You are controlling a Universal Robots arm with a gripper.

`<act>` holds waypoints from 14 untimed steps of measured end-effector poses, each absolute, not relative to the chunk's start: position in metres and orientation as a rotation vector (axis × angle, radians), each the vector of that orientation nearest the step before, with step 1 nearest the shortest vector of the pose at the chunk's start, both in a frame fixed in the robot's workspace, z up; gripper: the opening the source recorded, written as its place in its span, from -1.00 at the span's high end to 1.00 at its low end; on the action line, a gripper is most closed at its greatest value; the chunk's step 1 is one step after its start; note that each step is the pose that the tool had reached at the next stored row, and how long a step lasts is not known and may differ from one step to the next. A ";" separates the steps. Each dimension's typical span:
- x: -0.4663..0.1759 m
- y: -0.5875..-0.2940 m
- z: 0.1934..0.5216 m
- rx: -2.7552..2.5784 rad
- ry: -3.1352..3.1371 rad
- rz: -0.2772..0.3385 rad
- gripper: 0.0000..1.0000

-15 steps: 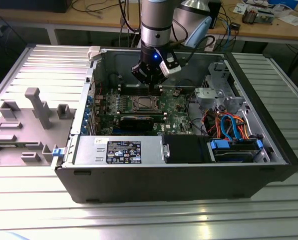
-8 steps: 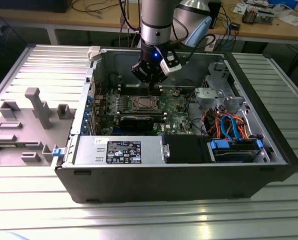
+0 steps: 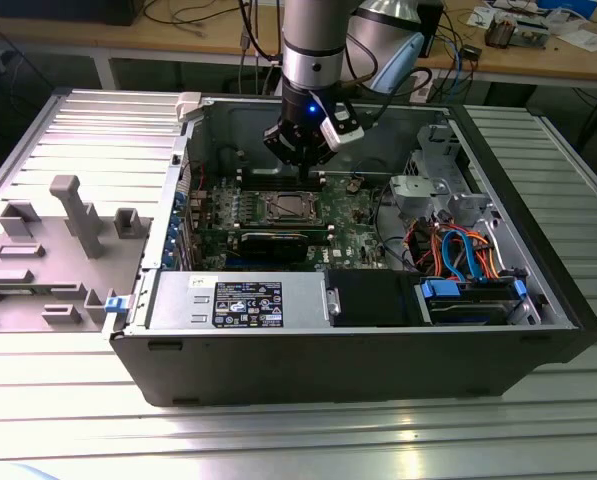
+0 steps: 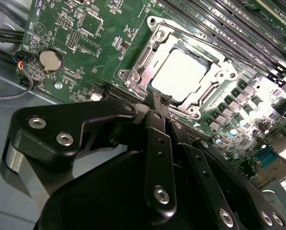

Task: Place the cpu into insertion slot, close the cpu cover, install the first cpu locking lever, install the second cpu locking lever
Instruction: 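Install the second cpu locking lever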

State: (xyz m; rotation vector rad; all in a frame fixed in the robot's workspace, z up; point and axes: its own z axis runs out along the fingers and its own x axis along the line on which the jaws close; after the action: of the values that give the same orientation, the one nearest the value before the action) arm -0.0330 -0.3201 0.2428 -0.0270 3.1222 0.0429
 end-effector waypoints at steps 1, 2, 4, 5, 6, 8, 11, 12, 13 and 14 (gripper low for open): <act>-0.033 -0.321 0.243 -0.027 3.122 0.043 0.79; -0.033 -0.321 0.243 -0.027 3.122 0.043 0.79; -0.033 -0.322 0.243 -0.027 3.122 0.043 0.79; -0.033 -0.322 0.243 -0.027 3.122 0.043 0.79; -0.033 -0.324 0.243 -0.027 3.122 0.043 0.79; -0.033 -0.326 0.243 -0.027 3.122 0.043 0.79; -0.033 -0.327 0.243 -0.027 3.122 0.043 0.79; -0.033 -0.327 0.243 -0.027 3.122 0.043 0.79; -0.033 -0.327 0.243 -0.027 3.122 0.043 0.79; -0.033 -0.327 0.243 -0.027 3.122 0.043 0.79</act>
State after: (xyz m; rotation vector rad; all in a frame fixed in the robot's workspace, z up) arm -0.0331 -0.3272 0.2428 -0.0269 3.1221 0.0430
